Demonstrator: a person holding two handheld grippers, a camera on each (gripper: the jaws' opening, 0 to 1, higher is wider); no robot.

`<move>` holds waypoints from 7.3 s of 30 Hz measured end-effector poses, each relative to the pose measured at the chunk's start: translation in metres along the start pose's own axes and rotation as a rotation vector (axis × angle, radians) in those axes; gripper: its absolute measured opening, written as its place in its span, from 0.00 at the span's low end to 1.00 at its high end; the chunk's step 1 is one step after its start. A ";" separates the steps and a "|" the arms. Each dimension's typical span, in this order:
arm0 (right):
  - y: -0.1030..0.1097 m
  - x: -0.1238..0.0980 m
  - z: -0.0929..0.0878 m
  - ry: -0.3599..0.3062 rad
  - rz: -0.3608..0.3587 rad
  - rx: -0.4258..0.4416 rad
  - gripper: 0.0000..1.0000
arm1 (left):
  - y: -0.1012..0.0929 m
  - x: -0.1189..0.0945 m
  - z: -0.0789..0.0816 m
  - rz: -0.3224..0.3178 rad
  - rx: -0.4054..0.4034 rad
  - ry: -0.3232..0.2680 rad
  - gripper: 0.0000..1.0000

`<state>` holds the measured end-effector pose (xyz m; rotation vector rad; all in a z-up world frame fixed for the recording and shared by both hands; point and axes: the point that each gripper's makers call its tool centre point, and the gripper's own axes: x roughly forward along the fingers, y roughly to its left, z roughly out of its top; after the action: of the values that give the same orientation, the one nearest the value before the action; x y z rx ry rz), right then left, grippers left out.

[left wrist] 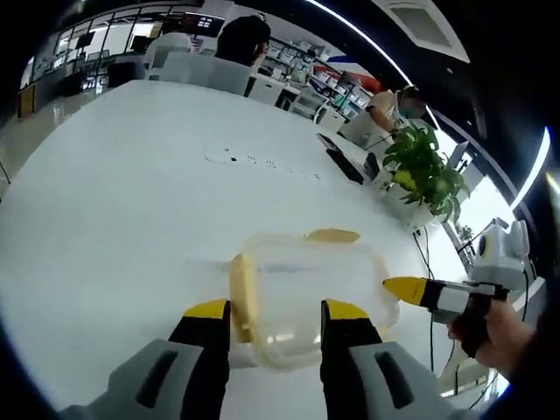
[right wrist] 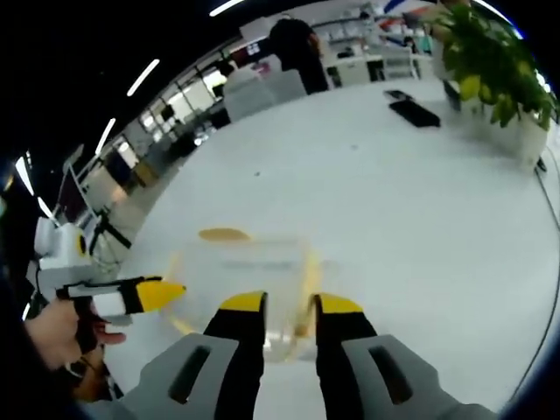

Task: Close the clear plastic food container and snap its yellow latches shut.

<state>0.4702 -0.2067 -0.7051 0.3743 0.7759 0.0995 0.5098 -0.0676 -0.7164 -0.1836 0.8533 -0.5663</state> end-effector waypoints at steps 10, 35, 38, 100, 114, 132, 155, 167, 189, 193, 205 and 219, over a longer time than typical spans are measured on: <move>0.002 0.000 0.001 0.006 0.003 -0.025 0.18 | 0.001 -0.001 0.007 0.019 0.100 0.007 0.34; -0.004 0.015 0.010 0.079 -0.045 -0.088 0.15 | -0.004 0.006 0.003 0.054 0.007 0.073 0.33; -0.005 0.017 0.010 0.093 -0.048 -0.102 0.15 | -0.004 0.005 0.002 0.061 0.001 0.072 0.32; 0.014 -0.003 0.023 0.018 0.047 -0.253 0.16 | -0.030 -0.014 0.047 -0.174 0.542 0.063 0.38; 0.042 -0.013 0.009 0.047 0.149 -0.339 0.14 | -0.068 -0.007 0.034 -0.356 0.810 0.192 0.36; 0.048 0.001 0.001 0.126 0.232 -0.450 0.11 | -0.081 0.011 0.030 -0.451 0.961 0.294 0.31; 0.057 0.007 -0.013 0.160 0.288 -0.522 0.10 | -0.072 0.025 0.028 -0.442 0.987 0.326 0.31; 0.059 0.003 -0.023 0.169 0.306 -0.573 0.11 | -0.074 0.034 0.029 -0.446 0.997 0.337 0.32; 0.070 -0.001 -0.037 0.122 0.308 -0.938 0.16 | -0.068 0.050 0.035 -0.460 0.985 0.371 0.33; 0.070 -0.002 -0.041 0.111 0.294 -1.035 0.16 | -0.066 0.052 0.035 -0.471 0.988 0.387 0.35; 0.070 0.006 -0.043 0.049 0.270 -1.306 0.22 | -0.067 0.058 0.029 -0.540 0.996 0.461 0.37; 0.077 0.015 -0.041 0.065 0.313 -1.387 0.28 | -0.075 0.055 0.018 -0.646 1.048 0.599 0.41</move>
<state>0.4555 -0.1201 -0.7138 -0.8366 0.5506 0.8877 0.5223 -0.1615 -0.7135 0.7318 0.9555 -1.6533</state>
